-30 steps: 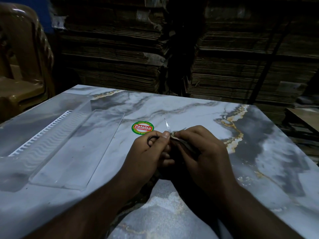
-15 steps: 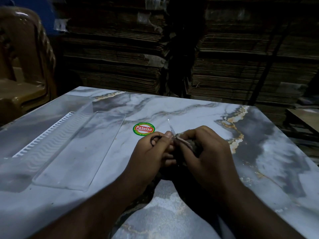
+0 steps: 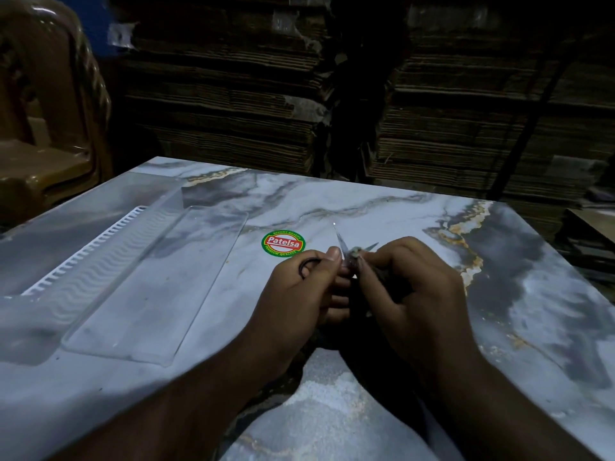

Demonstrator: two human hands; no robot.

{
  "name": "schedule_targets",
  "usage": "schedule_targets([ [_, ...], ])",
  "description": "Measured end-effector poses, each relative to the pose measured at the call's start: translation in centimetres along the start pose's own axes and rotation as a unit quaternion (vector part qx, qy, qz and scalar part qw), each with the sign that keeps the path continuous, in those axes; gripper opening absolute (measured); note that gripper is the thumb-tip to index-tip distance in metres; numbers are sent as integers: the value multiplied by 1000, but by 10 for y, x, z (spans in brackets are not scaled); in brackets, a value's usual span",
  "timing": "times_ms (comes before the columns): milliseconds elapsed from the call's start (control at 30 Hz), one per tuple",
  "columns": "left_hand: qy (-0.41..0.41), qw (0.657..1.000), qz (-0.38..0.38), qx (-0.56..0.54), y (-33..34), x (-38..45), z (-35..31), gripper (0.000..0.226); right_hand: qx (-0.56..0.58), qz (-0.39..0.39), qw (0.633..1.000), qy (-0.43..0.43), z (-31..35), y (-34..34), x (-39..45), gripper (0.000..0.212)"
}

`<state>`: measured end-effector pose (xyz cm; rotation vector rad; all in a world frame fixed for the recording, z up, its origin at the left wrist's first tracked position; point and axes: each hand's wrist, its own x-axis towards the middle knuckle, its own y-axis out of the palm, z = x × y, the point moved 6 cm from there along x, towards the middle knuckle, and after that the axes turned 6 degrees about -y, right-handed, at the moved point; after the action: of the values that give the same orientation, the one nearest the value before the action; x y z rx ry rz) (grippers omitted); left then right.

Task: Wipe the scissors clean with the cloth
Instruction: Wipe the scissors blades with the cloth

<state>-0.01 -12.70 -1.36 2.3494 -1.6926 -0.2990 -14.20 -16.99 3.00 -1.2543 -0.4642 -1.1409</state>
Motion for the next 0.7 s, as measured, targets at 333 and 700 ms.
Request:
schedule_targets([
  [333,-14,1000,-6,12,-2,2,3,40,-3,26,1000,7,6,7,-3,2],
  [700,-13,1000,0,16,-2,-2,6,49,-56,56,996,-35,15,10,-2,15],
])
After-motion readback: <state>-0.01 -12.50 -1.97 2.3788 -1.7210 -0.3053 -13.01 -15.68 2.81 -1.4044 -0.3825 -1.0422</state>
